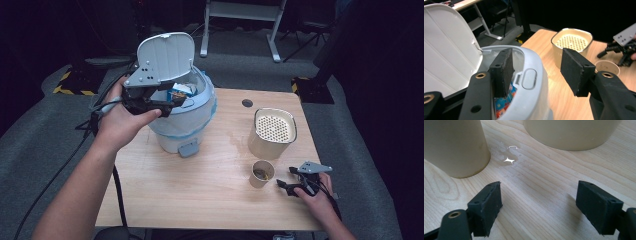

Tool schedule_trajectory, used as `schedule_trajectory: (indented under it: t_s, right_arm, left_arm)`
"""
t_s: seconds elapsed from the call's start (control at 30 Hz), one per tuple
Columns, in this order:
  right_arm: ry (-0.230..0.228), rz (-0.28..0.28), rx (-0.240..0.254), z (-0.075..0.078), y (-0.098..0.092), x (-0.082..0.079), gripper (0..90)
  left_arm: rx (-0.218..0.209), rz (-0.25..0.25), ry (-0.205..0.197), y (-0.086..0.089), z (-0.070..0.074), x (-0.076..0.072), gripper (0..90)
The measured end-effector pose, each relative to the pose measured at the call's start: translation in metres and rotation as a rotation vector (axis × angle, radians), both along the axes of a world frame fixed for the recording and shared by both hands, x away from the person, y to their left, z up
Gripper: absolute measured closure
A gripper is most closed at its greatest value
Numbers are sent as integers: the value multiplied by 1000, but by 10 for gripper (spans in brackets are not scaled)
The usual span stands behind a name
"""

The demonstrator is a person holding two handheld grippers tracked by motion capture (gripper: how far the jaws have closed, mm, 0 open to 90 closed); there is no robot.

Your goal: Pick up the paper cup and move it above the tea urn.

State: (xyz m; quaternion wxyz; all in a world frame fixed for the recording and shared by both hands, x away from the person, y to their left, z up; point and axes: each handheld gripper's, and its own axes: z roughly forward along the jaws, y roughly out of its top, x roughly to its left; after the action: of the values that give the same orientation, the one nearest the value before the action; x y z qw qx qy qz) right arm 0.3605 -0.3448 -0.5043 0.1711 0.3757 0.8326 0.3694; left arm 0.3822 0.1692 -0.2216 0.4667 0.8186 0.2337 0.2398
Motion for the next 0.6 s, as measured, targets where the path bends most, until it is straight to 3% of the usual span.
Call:
schedule_trajectory:
  t_s: [0.23,0.37,0.6]
  right_arm:
    - [0,-12,-5,0,0,-1,202]
    - [3,2,-48,6,0,-4,204]
    - [-11,64,-6,14,3,-12,204]
  left_arm:
    - [-39,-2,34,2,-10,-20,446]
    - [-46,-3,64,5,-27,-31,439]
    - [-59,24,100,14,-64,-41,436]
